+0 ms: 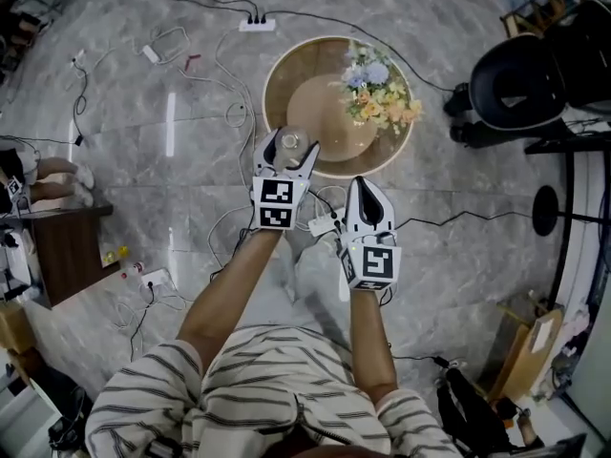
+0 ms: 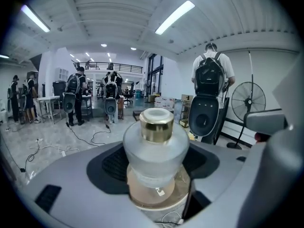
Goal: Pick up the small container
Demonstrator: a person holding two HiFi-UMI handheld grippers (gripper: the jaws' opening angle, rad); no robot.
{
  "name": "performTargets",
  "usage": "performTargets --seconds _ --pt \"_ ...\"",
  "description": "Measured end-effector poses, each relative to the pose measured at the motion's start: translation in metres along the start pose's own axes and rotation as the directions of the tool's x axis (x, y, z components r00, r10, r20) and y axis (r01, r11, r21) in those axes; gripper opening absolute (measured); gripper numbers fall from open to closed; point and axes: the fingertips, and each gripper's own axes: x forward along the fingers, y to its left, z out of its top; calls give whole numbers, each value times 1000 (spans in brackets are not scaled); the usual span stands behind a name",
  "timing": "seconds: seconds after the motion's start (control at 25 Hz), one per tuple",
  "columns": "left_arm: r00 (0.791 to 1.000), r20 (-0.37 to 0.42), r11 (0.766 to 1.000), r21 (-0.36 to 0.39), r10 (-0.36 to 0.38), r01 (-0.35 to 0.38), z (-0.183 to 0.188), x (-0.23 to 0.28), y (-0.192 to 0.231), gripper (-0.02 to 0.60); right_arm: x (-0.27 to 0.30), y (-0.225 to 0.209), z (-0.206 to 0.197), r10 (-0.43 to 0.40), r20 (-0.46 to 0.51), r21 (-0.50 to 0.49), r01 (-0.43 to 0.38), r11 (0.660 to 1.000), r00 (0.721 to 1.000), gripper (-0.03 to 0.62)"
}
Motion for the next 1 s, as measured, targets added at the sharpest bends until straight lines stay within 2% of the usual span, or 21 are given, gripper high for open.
performTargets --seconds 0.48,0.68,0.84,1.0 --pt "998 55 1000 13 -3 2 77 -61 -5 324 -26 10 69 12 70 -8 -12 1000 997 9" --pt "996 93 999 50 -13 8 93 -84 -13 324 -41 8 88 -13 92 -10 14 1000 996 9" --pt "994 104 995 95 -42 32 103 -101 -17 324 -43 14 109 -13 124 -17 15 1000 992 9" --pt "992 114 993 107 -55 43 110 -112 -18 324 -44 19 125 -7 141 -35 12 999 990 9"
